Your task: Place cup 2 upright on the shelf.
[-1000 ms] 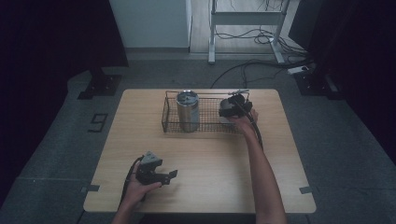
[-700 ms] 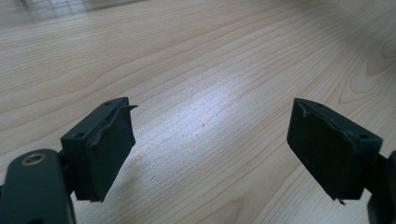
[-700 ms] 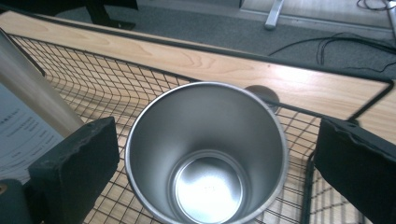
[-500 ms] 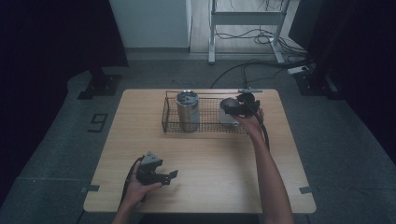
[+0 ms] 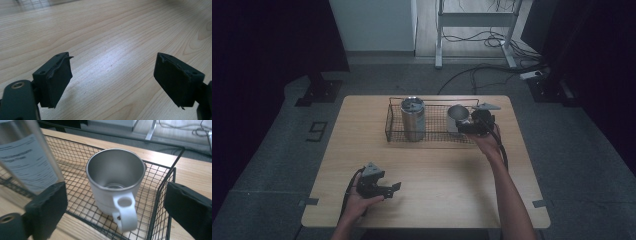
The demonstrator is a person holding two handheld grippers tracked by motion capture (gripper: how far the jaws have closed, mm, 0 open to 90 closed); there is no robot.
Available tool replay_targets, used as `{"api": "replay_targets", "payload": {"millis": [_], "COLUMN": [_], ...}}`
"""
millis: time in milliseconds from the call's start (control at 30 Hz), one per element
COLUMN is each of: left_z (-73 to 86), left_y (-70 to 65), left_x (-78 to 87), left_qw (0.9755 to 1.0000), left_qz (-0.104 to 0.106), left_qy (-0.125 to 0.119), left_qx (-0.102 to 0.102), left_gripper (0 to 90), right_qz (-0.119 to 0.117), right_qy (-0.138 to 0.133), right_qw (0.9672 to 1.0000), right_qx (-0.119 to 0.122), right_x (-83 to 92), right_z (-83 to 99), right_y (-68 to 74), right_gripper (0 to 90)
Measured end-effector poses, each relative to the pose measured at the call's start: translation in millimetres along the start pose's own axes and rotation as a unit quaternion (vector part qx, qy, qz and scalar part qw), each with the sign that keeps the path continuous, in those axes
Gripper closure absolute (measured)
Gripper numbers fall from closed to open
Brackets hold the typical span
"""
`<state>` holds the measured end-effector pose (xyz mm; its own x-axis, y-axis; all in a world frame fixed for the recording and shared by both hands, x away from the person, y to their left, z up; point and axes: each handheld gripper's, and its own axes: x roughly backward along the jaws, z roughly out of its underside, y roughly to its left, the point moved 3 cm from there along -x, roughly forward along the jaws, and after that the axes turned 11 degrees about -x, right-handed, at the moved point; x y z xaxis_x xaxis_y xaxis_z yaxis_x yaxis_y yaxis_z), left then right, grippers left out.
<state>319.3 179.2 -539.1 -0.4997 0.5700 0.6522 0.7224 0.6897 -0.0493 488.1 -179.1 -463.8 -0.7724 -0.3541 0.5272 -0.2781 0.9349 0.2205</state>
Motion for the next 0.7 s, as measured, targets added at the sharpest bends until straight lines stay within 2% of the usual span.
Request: {"api": "replay_targets", "payload": {"millis": [67,167,333,700], "left_z": [0.1,0.2,2.1,7.1], "left_y": [-0.1,-0.3,-0.1,0.0], "left_x": [0.2,0.1,-2.2,-10.3], "left_qw": [1.0,1.0,1.0,0.9996], "left_qz": [0.0,0.0,-0.003,-0.012], "left_qy": [0.0,0.0,0.007,0.026], "left_qx": [0.0,-0.002,-0.002,-0.004], "left_gripper": [14.9,14.9,14.9,14.9], "right_qz": [-0.001,-0.017,-0.031,-0.051], "right_qy": [0.002,-0.003,-0.013,-0.03], "right_qw": [1.0,0.9998,0.9994,0.9978], "right_qx": [0.0,-0.007,-0.011,-0.031], "right_x": [5.9,16.6,35.0,68.6], "right_z": [5.4,14.6,32.5,74.9], "right_y": [-0.1,-0.4,-1.7,-11.7], "right_gripper": [7.2,8.3,10.1,13.3]}}
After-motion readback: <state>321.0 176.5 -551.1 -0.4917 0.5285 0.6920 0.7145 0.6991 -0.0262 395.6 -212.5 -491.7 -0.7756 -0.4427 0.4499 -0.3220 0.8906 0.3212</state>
